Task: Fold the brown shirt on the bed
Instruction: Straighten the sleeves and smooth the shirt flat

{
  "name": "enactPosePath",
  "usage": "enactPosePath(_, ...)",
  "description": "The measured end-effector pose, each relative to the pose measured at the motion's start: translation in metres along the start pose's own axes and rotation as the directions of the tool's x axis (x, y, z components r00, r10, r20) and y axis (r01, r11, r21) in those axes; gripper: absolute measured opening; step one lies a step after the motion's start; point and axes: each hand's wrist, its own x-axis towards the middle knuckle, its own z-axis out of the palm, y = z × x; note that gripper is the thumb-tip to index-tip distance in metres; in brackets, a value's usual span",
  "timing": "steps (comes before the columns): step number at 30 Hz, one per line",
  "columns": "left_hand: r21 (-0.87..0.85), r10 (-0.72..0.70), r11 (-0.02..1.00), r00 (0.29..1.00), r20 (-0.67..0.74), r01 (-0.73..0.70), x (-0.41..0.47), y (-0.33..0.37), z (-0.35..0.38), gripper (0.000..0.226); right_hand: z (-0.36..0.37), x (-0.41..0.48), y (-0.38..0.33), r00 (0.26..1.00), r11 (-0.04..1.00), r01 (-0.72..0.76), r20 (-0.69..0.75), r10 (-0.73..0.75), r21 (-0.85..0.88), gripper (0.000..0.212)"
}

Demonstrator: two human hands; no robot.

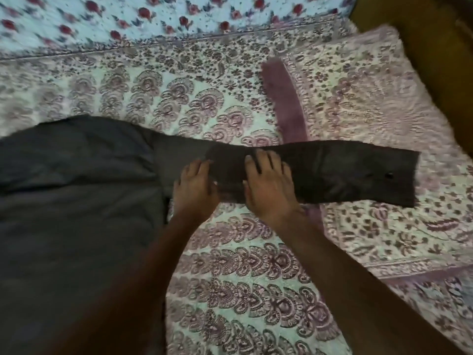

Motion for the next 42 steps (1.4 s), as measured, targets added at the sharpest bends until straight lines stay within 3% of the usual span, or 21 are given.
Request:
enactPosePath(4, 0.047, -0.157, 0.986, 0.983, -0.09, 0.162, 0.01, -0.085, -0.032, 0.073, 0.037, 0.044, -0.076, 0.983, 0.986, 0.157, 0.09, -0.162, 0.064, 0.061)
enactPosePath(9, 0.067, -0.215, 0.976, 0.957, 0.194, 0.206, 0.025, -0.163, -0.023, 0.105, 0.073, 0.106, -0.137, 0.946, 0.958, 0.277, 0.158, -0.285, 0.069, 0.073)
enactPosePath(13, 0.075, -0.192, 0.981, 0.958, 0.213, 0.18, 0.025, -0.175, -0.007, 0.105, 0.108, 0.119, -0.126, 0.952, 0.953, 0.298, 0.058, -0.301, 0.055, 0.062)
enactPosePath(16, 0.093, -0.207, 0.977, 0.949, 0.239, 0.19, 0.029, -0.176, -0.013, 0.105, 0.111, 0.099, -0.092, 0.977, 0.977, 0.212, 0.009, -0.212, -0.019, 0.065)
enactPosePath(19, 0.093, -0.194, 0.98, 0.943, 0.272, 0.175, 0.031, -0.175, -0.017, 0.106, 0.1, 0.072, -0.039, 1.0, 0.999, -0.015, 0.017, 0.015, -0.032, 0.072)
enactPosePath(22, 0.125, -0.21, 0.975, 0.936, 0.283, 0.181, 0.028, -0.166, -0.022, 0.105, 0.094, 0.051, -0.008, 0.981, 0.982, -0.186, 0.054, 0.188, -0.038, 0.077)
enactPosePath(24, 0.155, -0.251, 0.964, 0.936, 0.245, 0.218, 0.027, -0.149, -0.027, 0.102, 0.087, 0.053, -0.013, 0.973, 0.974, -0.217, 0.063, 0.221, -0.058, 0.077)
enactPosePath(25, 0.132, -0.23, 0.97, 0.953, 0.196, 0.207, 0.027, -0.137, -0.029, 0.098, 0.085, 0.056, -0.021, 0.98, 0.981, -0.182, 0.063, 0.186, -0.063, 0.076)
enactPosePath(27, -0.044, -0.038, 0.998, 0.994, 0.098, 0.043, 0.03, -0.112, -0.023, 0.088, 0.082, 0.058, -0.032, 0.996, 0.998, -0.021, 0.086, 0.026, -0.065, 0.072)
enactPosePath(29, -0.251, 0.156, 0.961, 0.977, 0.148, -0.116, 0.031, -0.084, -0.005, 0.085, 0.083, 0.053, -0.028, 0.988, 0.994, 0.084, 0.131, -0.076, -0.063, 0.069)
enactPosePath(30, -0.274, 0.186, 0.954, 0.957, 0.224, -0.121, 0.03, -0.074, 0.006, 0.087, 0.082, 0.052, -0.024, 0.986, 0.994, 0.085, 0.151, -0.074, -0.062, 0.068)
enactPosePath(32, -0.106, 0.131, 0.989, 0.933, 0.334, -0.101, 0.022, -0.062, 0.03, 0.095, 0.077, 0.048, -0.009, 0.984, 0.995, 0.053, 0.172, -0.037, -0.088, 0.067)
enactPosePath(34, 0.1, 0.067, 0.989, 0.938, 0.339, -0.106, 0.015, -0.056, 0.045, 0.1, 0.068, 0.045, 0.009, 0.976, 0.981, 0.059, 0.217, -0.018, -0.185, 0.066)
enactPosePath(38, 0.168, -0.017, 0.984, 0.901, 0.434, -0.062, 0.022, -0.05, 0.04, 0.101, 0.025, 0.035, 0.055, 0.911, 0.888, 0.071, 0.393, 0.128, -0.455, 0.07)
enactPosePath(40, 0.187, -0.045, 0.981, 0.876, 0.479, -0.052, 0.024, -0.048, 0.037, 0.101, 0.005, 0.018, 0.079, 0.912, 0.845, 0.104, 0.389, 0.129, -0.525, 0.07)
enactPosePath(42, 0.192, -0.057, 0.981, 0.873, 0.485, -0.042, 0.024, -0.047, 0.038, 0.101, -0.006, -0.005, 0.102, 0.963, 0.869, 0.1, 0.268, 0.039, -0.485, 0.069)
